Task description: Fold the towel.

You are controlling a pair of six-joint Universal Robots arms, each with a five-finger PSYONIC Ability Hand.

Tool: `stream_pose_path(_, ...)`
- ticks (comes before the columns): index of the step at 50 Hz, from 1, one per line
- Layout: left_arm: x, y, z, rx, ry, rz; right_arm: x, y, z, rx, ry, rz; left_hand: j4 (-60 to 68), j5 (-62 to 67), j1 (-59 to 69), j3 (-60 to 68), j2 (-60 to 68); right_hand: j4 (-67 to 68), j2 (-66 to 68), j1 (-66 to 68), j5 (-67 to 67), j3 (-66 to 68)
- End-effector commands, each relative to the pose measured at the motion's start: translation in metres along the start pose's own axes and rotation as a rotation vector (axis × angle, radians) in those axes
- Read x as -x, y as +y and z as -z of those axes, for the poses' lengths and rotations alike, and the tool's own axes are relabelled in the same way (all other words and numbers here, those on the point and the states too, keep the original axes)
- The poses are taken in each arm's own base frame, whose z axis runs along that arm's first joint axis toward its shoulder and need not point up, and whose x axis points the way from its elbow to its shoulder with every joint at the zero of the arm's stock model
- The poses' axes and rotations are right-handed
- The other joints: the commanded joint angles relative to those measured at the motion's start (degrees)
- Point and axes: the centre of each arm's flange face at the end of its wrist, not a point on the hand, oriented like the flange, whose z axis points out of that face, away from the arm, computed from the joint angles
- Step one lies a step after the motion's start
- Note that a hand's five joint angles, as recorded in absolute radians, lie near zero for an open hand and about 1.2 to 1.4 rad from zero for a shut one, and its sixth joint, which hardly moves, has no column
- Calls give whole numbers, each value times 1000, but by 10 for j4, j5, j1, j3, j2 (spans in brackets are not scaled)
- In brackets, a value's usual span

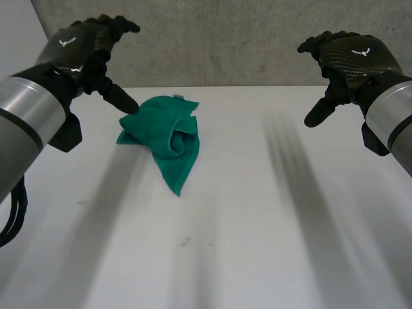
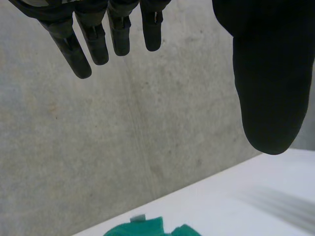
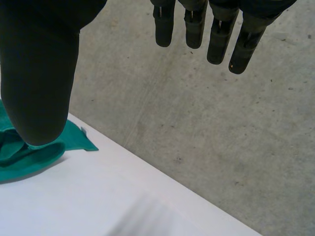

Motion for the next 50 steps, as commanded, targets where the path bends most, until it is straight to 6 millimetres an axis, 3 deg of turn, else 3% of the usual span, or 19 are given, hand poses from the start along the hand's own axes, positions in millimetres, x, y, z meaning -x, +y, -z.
stream_pose_path(1,9,57,-32,116,-27,-146,2,7,-3,19,-10,5,-6,-12,-16,-12,-21,-32,-27,2,-38,-21)
stream_pose_path(8,4,105,-62,129,-35,-286,4,22,-10,64,-21,4,-4,-10,-15,-11,-20,-32,-27,2,-38,-21)
stream_pose_path(16,8,186,-113,50,-19,-634,6,34,-15,100,-26,55,-1,-7,-11,-7,-16,-32,-27,2,-38,-21)
stream_pose_path(20,4,216,-126,36,30,-735,6,41,-18,118,-29,67,1,-5,-10,-6,-15,-32,-27,2,-38,-21)
stream_pose_path(24,1,233,-138,-1,80,-785,7,47,-20,136,-32,67,26,20,15,20,10,-32,-27,2,-38,-21)
stream_pose_path(31,0,249,-150,-32,116,-806,7,48,-22,138,-33,68,92,85,81,85,76,-32,-27,2,-38,-21)
stream_pose_path(35,-3,256,-153,-47,154,-806,6,48,-22,136,-31,68,199,193,188,193,183,-32,-27,2,-38,-21)
stream_pose_path(39,-4,262,-153,-46,175,-806,6,48,-23,136,-31,68,397,391,387,391,382,-32,-27,2,-38,-21)
stream_pose_path(40,-4,262,-153,-46,175,-806,6,49,-23,137,-29,68,551,545,540,545,535,-32,-27,2,-38,-21)
stream_pose_path(42,-4,261,-153,-46,175,-807,6,50,-24,140,-30,68,678,672,668,672,663,-32,-27,2,-38,-21)
stream_pose_path(46,-3,249,-152,-53,148,-851,6,50,-24,141,-30,68,679,672,668,672,663,-32,-27,2,-38,-21)
stream_pose_path(49,-1,210,-146,-85,77,-917,6,50,-24,141,-30,68,679,672,668,672,663,-32,-27,2,-38,-21)
stream_pose_path(50,-1,210,-146,-85,77,-917,7,50,-23,139,-32,68,679,672,668,672,663,-32,-27,2,-38,-21)
